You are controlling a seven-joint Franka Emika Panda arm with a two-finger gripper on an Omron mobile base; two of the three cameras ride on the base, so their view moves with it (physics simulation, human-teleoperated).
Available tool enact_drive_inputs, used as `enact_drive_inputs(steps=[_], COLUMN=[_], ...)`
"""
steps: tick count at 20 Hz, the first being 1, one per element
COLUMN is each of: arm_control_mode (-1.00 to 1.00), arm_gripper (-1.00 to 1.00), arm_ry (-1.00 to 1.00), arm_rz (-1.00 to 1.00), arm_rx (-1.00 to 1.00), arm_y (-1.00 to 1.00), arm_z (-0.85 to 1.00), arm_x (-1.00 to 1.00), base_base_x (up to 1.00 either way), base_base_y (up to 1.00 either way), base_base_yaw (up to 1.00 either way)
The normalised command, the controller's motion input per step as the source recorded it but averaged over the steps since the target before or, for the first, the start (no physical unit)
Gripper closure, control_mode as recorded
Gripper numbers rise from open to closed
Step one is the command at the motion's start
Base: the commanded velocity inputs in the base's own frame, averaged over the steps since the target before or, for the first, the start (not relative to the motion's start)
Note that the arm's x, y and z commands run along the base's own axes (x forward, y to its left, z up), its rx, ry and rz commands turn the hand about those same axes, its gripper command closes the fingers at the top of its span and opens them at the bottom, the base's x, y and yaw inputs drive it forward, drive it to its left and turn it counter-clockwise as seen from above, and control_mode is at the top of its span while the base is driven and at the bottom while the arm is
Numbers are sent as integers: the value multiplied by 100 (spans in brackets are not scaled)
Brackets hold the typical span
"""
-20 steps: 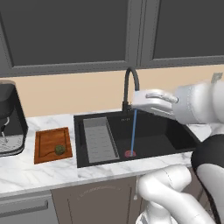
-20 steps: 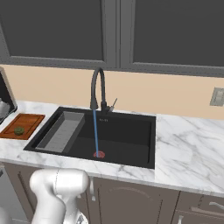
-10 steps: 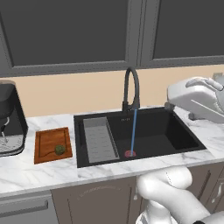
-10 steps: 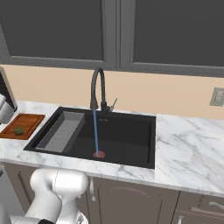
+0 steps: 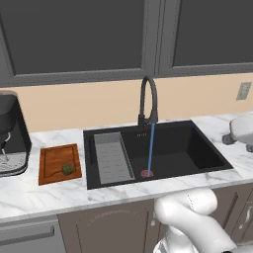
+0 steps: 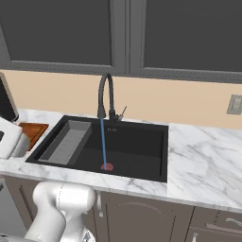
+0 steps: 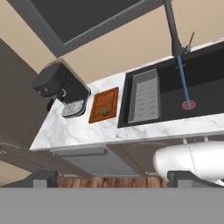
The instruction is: Pick the kiwi from the sink and place it on the cutting board to airdry. Then turn off the sink faucet.
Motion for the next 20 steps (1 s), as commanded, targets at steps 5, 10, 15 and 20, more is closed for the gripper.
enact_drive_inputs(steps=[5,10,15,20], arm_control_mode=[-100,-100,-100,-100], arm_gripper=[-100,-100,-100,-100], arm_ry=[-18,-19,-13,-1], arm_rz=[25,30,24,3], arm_rx=[0,0,0,0], arm_y=[-56,-35,-22,-5], arm_z=[-21,-24,-9,-3], arm_x=[1,15,10,-8], base_base_x=[0,0,0,0], base_base_y=[0,0,0,0], base_base_yaw=[0,0,0,0])
